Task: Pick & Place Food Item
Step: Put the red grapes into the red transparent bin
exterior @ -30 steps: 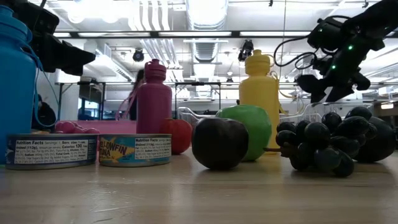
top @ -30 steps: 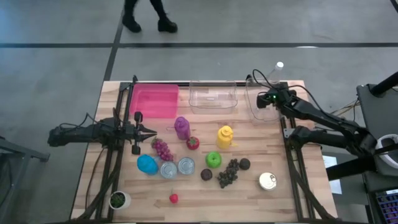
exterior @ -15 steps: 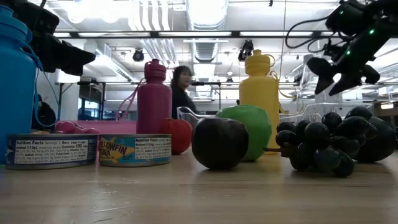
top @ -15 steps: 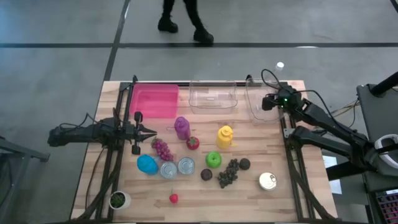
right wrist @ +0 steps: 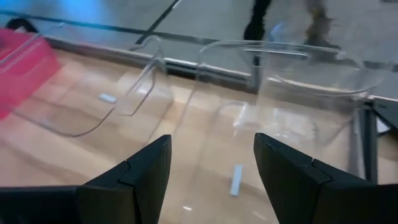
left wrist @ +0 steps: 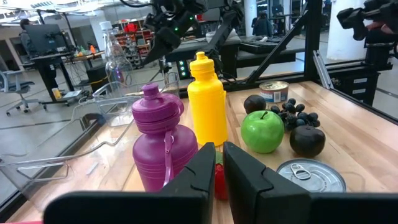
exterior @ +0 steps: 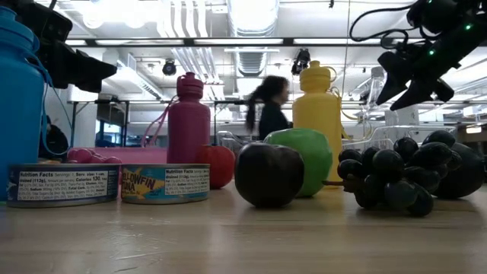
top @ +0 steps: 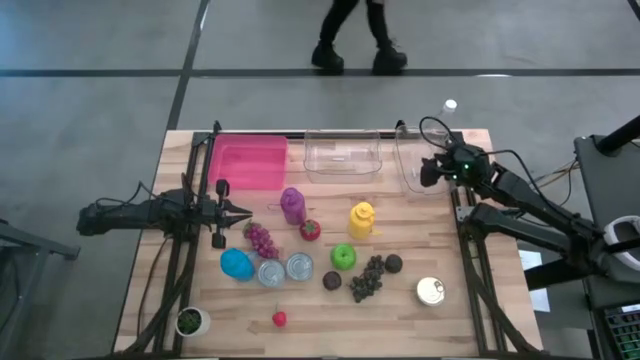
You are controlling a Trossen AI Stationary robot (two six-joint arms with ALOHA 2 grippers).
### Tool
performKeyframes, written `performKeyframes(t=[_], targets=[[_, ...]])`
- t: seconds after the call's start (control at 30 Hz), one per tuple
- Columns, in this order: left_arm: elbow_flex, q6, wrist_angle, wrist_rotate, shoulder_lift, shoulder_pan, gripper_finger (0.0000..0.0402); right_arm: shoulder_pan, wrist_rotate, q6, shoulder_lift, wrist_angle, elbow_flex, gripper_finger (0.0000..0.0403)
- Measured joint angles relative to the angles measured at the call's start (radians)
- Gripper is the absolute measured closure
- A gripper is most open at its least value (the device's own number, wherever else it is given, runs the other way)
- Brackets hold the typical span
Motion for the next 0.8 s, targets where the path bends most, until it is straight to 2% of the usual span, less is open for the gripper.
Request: performKeyframes(t=[0.13, 0.43, 0.8], targets=[[0.0, 0.0, 0.0, 0.0, 0.0, 0.0, 0.0366, 0.04, 0.0, -0.016, 0.0, 0.0, 0.0, 0.0179], [0.0, 0.0, 0.0, 0.0, 0.0, 0.0, 0.0366, 0.055, 0.032, -0.039, 0.0, 0.012, 0.0, 0.0179], [0.0, 0.0, 0.0, 0.0, 0.0, 0.0, 0.0366, 0.055, 0.046, -0.167, 0.031, 0.175, 0.0, 0.0179]])
